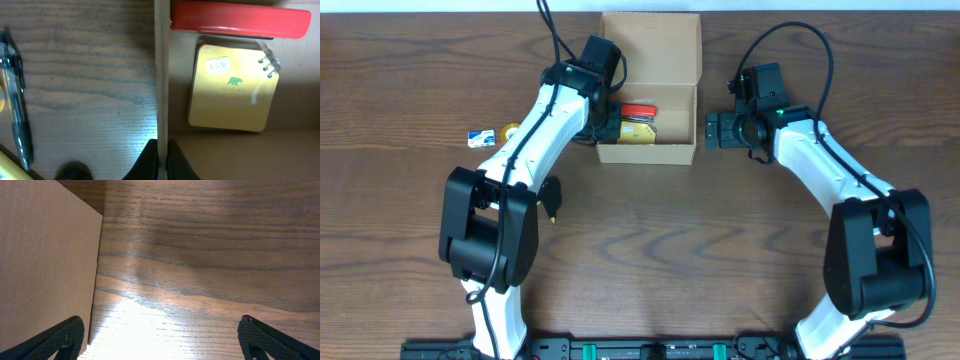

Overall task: Pack container
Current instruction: 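Release the stapler and push it against the box's back wall with the left gripper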

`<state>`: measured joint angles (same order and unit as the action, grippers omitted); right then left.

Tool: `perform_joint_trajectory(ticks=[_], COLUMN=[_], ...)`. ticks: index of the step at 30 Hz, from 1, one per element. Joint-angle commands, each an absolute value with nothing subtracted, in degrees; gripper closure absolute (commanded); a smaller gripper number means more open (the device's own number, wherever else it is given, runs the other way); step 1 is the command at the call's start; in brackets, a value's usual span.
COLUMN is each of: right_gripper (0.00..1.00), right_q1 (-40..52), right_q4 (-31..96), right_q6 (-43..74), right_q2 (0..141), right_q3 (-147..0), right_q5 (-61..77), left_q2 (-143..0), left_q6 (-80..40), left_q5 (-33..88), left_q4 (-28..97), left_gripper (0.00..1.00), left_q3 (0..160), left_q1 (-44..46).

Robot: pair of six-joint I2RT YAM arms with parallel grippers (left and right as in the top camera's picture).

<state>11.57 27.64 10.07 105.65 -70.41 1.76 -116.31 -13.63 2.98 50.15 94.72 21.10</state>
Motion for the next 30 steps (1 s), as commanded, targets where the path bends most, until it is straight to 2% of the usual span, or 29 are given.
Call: perform_joint_trajectory(ticks=[1, 20, 30], right_gripper=[0.01, 0.01, 0.01], right_q1=[11.29, 11.29, 11.29], right_q4=[27.68, 27.68, 27.68], right_q6=[10.66, 10.66, 10.66], right_q2=[105.67, 105.67, 105.67], right_q3=[-70.43, -70.43, -70.43], right_q5=[1.96, 1.96, 1.96], left_q2=[-116.9, -116.9, -116.9], left_q6=[-17.26, -14.81, -18.28], left_q5=[5.56, 7.53, 10.57], left_q4=[51.18, 56.16, 55.61], left_gripper=[0.94, 0.94, 0.94], left_q3=[94.32, 94.32, 94.32], left_q1=[20.82, 22.52, 22.57])
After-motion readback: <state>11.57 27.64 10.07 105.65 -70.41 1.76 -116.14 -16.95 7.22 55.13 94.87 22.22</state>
